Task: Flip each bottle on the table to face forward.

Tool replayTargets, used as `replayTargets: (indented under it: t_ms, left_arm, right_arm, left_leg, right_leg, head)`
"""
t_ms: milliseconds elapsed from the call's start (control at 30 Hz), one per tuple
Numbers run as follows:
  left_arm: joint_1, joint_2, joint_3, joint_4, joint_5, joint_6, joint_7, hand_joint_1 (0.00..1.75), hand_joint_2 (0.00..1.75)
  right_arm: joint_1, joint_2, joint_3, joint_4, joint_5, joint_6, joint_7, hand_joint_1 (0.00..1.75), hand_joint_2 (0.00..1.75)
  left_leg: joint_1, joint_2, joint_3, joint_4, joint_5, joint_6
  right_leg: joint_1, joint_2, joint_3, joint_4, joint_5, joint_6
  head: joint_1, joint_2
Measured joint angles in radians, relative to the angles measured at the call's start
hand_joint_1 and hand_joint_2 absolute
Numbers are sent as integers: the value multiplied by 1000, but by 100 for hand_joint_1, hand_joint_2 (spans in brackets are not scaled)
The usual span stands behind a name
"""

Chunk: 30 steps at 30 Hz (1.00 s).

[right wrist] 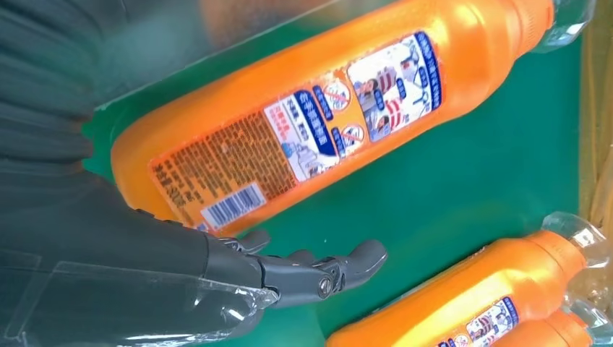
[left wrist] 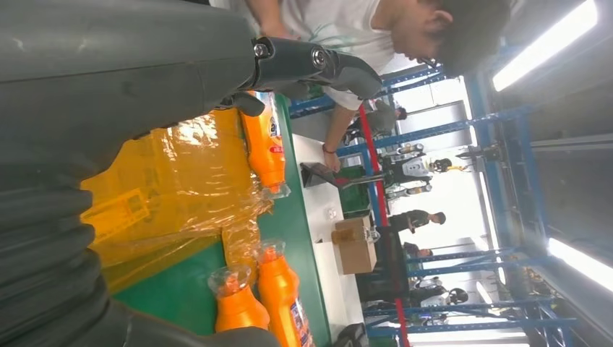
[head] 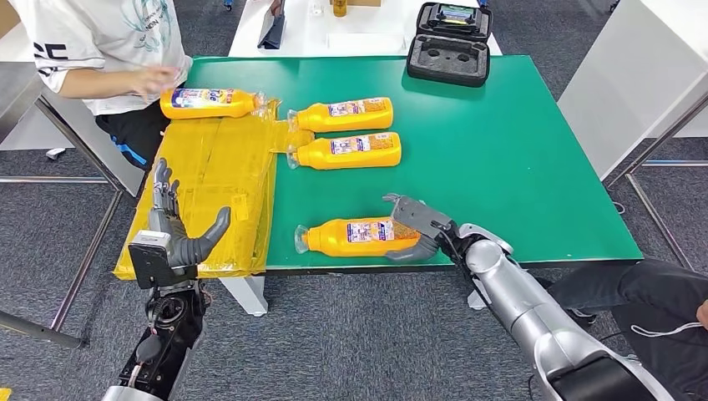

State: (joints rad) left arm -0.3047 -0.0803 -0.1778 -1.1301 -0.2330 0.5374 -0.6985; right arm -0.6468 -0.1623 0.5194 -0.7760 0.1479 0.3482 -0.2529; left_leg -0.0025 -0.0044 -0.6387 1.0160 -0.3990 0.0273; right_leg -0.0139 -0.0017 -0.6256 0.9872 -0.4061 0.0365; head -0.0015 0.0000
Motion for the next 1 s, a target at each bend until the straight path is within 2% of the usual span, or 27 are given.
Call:
replayTargets:
  t_ms: [433, 1000]
  left_arm:
    - [-3, 10, 0, 30, 20, 14, 0, 0, 175]
    - [-6, 9, -2, 58, 28, 14, 0, 0, 175]
  right_arm:
    - [-101, 5, 42, 84, 12, 48, -4, 0, 175]
    - [-131, 42, 129, 190, 59, 81, -2, 0, 175]
  left_leg:
    - [0, 0, 0, 0, 0, 0]
    - [0, 0, 0, 0, 0, 0]
  right_leg:
    - [0, 0, 0, 0, 0, 0]
    - [0, 0, 0, 0, 0, 0]
  head:
    - [0, 0]
    - [0, 0]
